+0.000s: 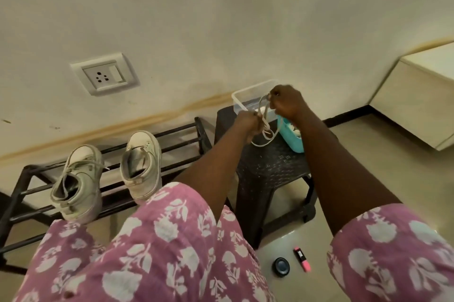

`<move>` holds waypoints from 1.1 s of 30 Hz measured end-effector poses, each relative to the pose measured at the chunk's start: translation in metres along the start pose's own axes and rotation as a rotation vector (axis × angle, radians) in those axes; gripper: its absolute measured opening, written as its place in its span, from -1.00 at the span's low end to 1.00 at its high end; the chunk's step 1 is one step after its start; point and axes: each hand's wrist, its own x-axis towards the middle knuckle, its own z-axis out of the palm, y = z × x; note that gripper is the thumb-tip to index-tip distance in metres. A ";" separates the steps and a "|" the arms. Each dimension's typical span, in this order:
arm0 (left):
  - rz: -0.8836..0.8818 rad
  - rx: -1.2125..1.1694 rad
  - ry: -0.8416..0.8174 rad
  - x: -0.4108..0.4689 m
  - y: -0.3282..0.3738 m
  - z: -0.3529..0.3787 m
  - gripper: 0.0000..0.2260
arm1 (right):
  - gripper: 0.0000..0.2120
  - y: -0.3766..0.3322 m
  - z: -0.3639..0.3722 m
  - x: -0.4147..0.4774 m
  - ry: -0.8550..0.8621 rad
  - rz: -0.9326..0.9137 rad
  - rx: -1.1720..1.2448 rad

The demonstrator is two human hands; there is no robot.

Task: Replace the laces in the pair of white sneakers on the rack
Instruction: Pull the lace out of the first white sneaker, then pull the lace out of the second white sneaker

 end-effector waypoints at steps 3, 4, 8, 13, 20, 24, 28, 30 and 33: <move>0.051 0.371 0.020 0.007 -0.033 -0.006 -0.76 | -0.74 0.023 0.037 -0.008 -0.072 0.037 -0.060; 0.069 0.477 0.019 0.007 -0.038 -0.008 -0.76 | -0.73 0.030 0.047 -0.010 -0.090 0.056 -0.099; 0.137 0.739 0.087 0.008 -0.045 -0.014 -0.75 | -0.70 0.049 0.075 -0.020 -0.003 0.112 -0.123; 0.125 0.915 0.153 0.007 -0.052 -0.013 -0.76 | -0.66 0.059 0.104 -0.038 0.090 0.011 -0.243; 0.097 0.922 -0.019 -0.003 -0.038 -0.008 -0.75 | -0.54 0.068 0.125 -0.046 0.093 -0.011 -0.395; 0.074 0.835 -0.149 -0.010 -0.032 -0.009 -0.75 | -0.60 0.062 0.121 -0.049 0.288 0.003 -0.342; 0.137 0.871 -0.060 -0.011 -0.030 -0.022 -0.75 | -0.74 0.048 0.117 -0.052 0.383 0.144 -0.263; 0.142 0.835 -0.041 -0.014 -0.031 -0.031 -0.75 | -0.76 0.036 0.117 -0.057 0.397 0.178 -0.254; 0.185 0.725 0.071 -0.016 -0.033 -0.046 -0.76 | -0.78 0.017 0.124 -0.067 0.398 0.111 -0.281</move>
